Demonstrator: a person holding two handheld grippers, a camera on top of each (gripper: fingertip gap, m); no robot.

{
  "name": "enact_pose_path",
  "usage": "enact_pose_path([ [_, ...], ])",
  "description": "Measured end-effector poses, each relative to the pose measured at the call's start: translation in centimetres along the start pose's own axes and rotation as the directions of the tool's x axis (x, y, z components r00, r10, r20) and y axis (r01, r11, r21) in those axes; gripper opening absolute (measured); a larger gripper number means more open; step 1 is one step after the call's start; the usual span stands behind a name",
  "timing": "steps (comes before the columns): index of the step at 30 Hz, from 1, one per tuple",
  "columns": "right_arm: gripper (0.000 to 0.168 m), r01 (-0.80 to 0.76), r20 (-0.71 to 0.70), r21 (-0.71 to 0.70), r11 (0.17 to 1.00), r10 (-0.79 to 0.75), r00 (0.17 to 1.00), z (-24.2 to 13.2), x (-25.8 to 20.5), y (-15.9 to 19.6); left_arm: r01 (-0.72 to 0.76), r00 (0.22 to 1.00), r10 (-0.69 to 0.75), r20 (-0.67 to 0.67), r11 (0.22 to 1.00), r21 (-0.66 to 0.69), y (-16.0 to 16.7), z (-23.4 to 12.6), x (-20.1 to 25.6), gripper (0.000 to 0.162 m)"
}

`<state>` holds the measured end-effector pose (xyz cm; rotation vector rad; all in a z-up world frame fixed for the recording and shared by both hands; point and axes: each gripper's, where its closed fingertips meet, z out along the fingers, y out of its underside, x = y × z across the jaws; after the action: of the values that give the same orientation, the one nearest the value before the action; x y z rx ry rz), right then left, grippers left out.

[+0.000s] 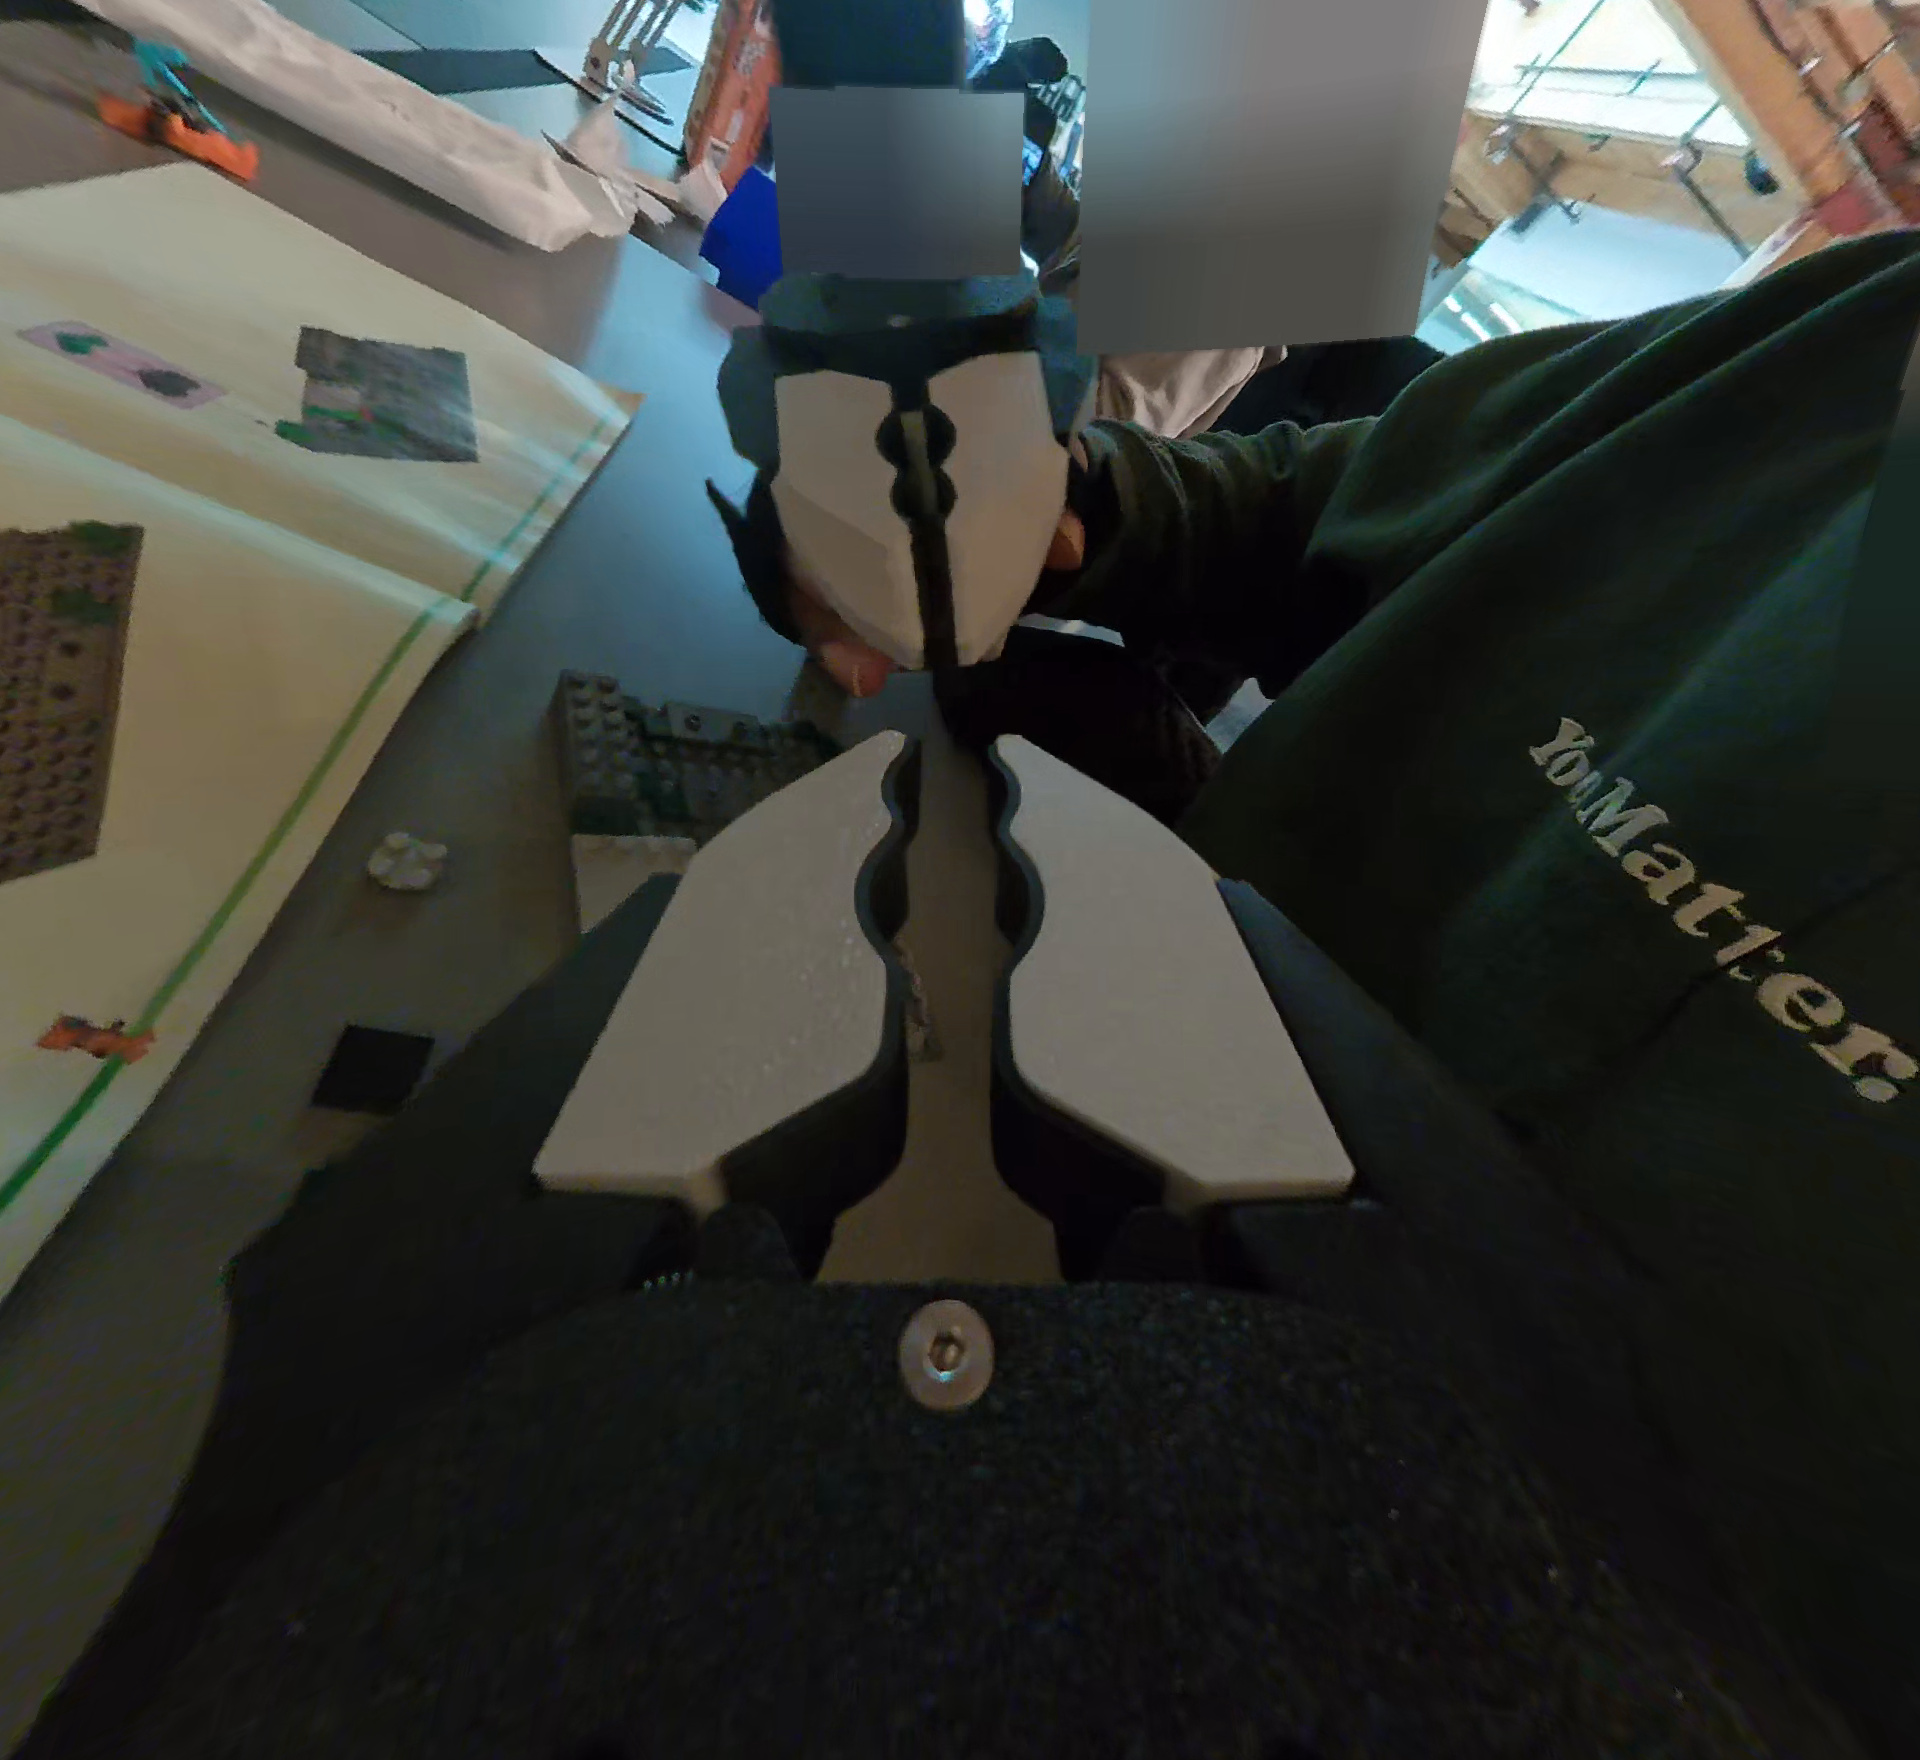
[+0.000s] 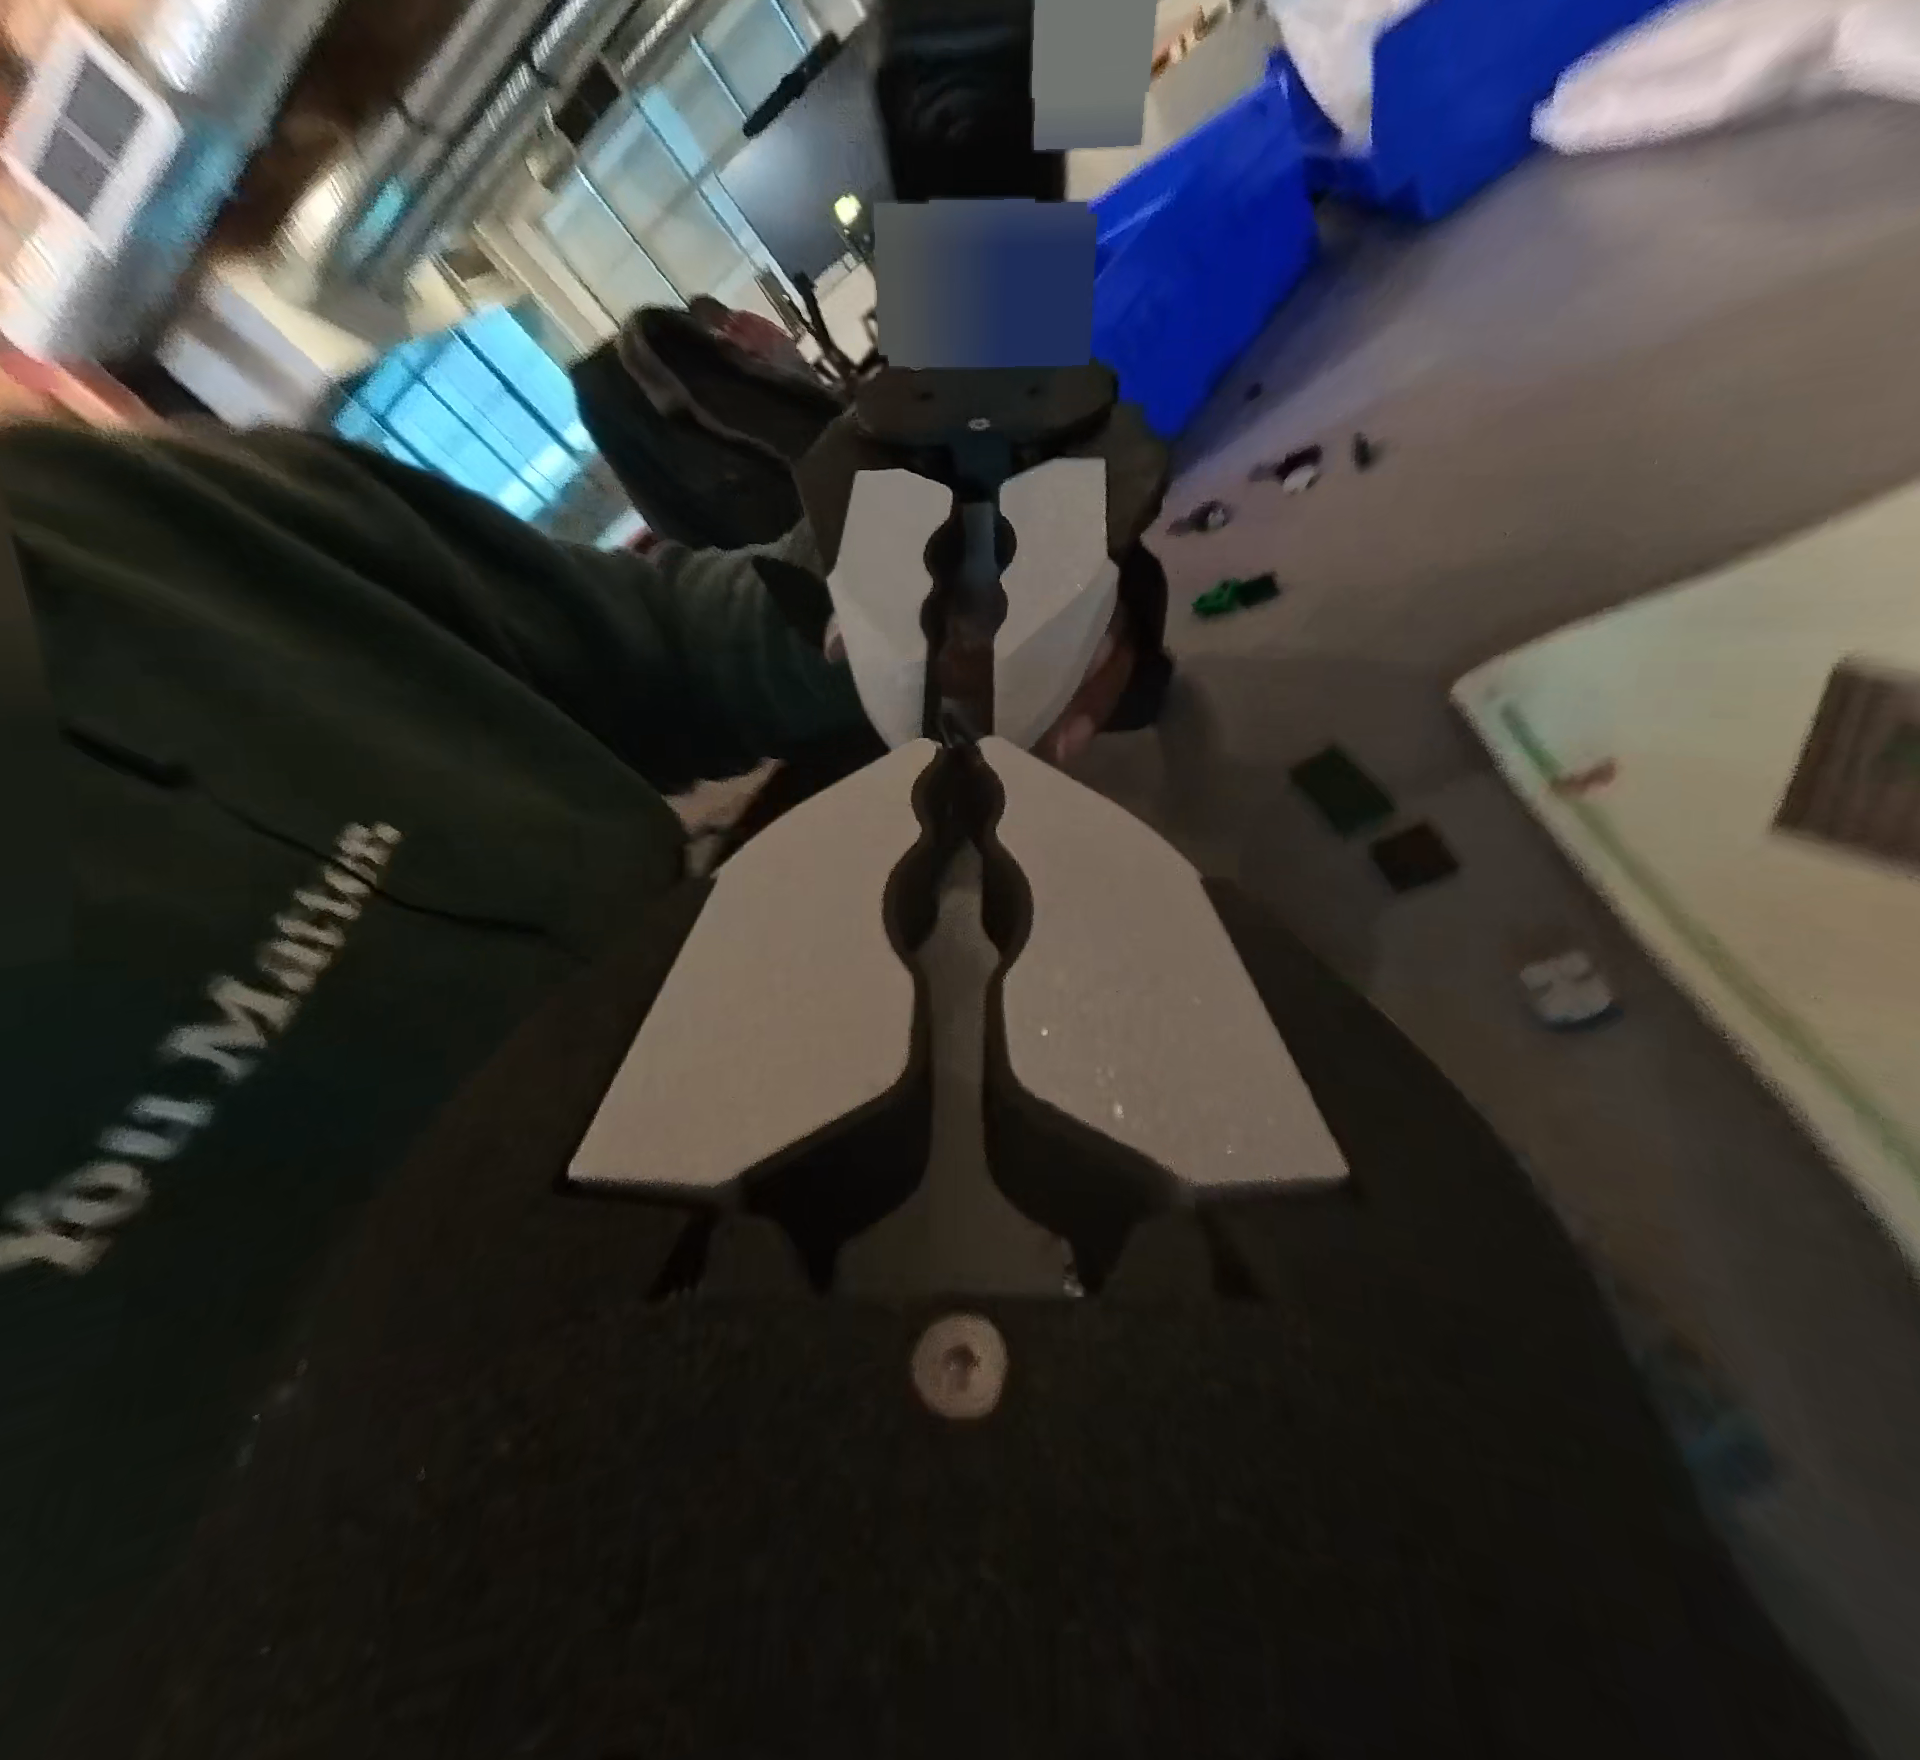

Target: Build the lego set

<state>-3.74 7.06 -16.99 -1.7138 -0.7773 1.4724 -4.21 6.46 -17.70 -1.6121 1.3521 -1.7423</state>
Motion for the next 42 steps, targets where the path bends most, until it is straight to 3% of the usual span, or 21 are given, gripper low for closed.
enact_pose_path([
  [3, 0.002, 0.267, -0.058, 0.018, 0.963, -0.266, 0.962, 0.0, -0.7, -0.4, -0.008, 1.0, 0.008, -0.004, 1.0, 0.001, -0.2, 0.0, 0.3, 0.011],
  [6, 0.002, 0.608, -0.131, -0.055, 0.792, -0.609, 0.782, 0.2, -1.8, 0.0, 0.015, 0.999, -0.014, -0.042, 1.0, 0.019, -0.3, 0.0, 0.9, 0.017],
  [8, 0.002, 0.735, -0.143, -0.119, 0.667, -0.744, 0.652, 0.5, -2.4, 0.7, 0.042, 0.995, -0.038, -0.095, 0.998, 0.04, -0.5, -0.1, 1.6, 0.022],
  [15, 0.002, 0.875, -0.14, -0.163, 0.456, -0.888, 0.437, 1.1, -4.3, 1.6, 0.064, 0.974, -0.067, -0.218, 0.998, -0.02, 0.3, 0.3, 3.7, 0.025],
  [23, 0.002, 0.92, -0.121, -0.196, 0.339, -0.94, 0.32, 1.0, -5.0, 1.5, 0.05, 0.966, -0.066, -0.249, 0.996, -0.069, 1.0, 0.7, 4.6, 0.017],
  [28, 0.002, 0.918, -0.126, -0.208, 0.338, -0.94, 0.317, 0.9, -4.5, 1.9, -0.009, 0.983, -0.008, -0.184, 0.996, -0.093, 1.3, 0.8, 4.0, 0.017],
  [31, 0.006, 0.897, -0.136, -0.216, 0.387, -0.921, 0.364, 0.8, -4.0, 2.2, -0.084, 0.993, 0.073, -0.097, 0.99, -0.113, 1.6, 0.9, 3.2, 0.016],
  [37, 0.018, 0.75, -0.191, -0.227, 0.621, -0.784, 0.591, -0.6, -1.8, 2.7, -0.258, 0.944, 0.297, 0.147, 0.937, -0.237, 2.7, 1.0, 0.2, 0.016],
  [42, 0.019, 0.57, -0.299, -0.264, 0.778, -0.628, 0.718, -2.7, 0.4, 3.3, -0.259, 0.865, 0.388, 0.316, 0.888, -0.38, 4.5, 0.5, -2.9, 0.016],
])
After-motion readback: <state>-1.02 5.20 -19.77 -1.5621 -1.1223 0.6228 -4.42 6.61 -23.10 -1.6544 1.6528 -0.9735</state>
